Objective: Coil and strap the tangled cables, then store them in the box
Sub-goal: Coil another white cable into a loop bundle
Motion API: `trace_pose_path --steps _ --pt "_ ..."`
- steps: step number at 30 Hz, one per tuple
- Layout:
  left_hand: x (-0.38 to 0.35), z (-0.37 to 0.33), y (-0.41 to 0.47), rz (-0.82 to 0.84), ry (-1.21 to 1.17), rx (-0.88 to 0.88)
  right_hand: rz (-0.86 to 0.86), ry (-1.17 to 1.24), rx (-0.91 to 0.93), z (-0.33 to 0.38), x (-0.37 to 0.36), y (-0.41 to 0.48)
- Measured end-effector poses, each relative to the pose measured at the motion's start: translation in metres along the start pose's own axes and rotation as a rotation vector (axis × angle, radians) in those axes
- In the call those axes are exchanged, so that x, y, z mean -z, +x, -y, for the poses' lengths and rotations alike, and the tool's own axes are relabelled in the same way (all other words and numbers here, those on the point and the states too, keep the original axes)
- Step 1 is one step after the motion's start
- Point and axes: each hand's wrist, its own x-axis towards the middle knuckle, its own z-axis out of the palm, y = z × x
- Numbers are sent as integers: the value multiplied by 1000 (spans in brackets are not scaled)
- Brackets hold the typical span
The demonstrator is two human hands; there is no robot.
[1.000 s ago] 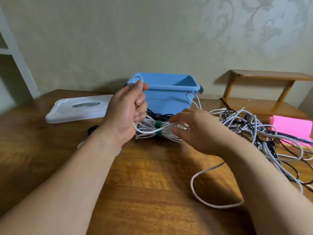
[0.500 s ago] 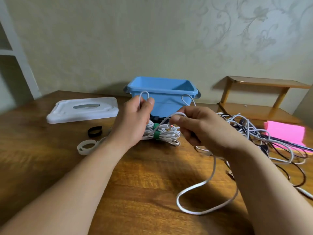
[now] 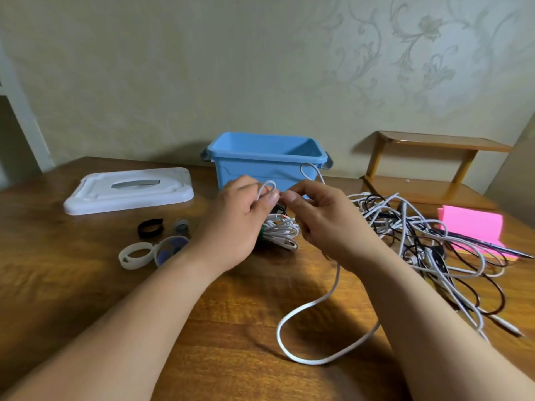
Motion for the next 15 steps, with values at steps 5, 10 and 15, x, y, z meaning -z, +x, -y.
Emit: trace_pose_path --steps 5,10,15 --pt "0 -12 -6 95 -33 41 -103 -38 106 0 0 3" --pt "2 -15 -4 147 -206 66 -122 -12 144 1 0 2" --pt "3 -15 -4 69 -129 79 -56 24 93 1 3 4"
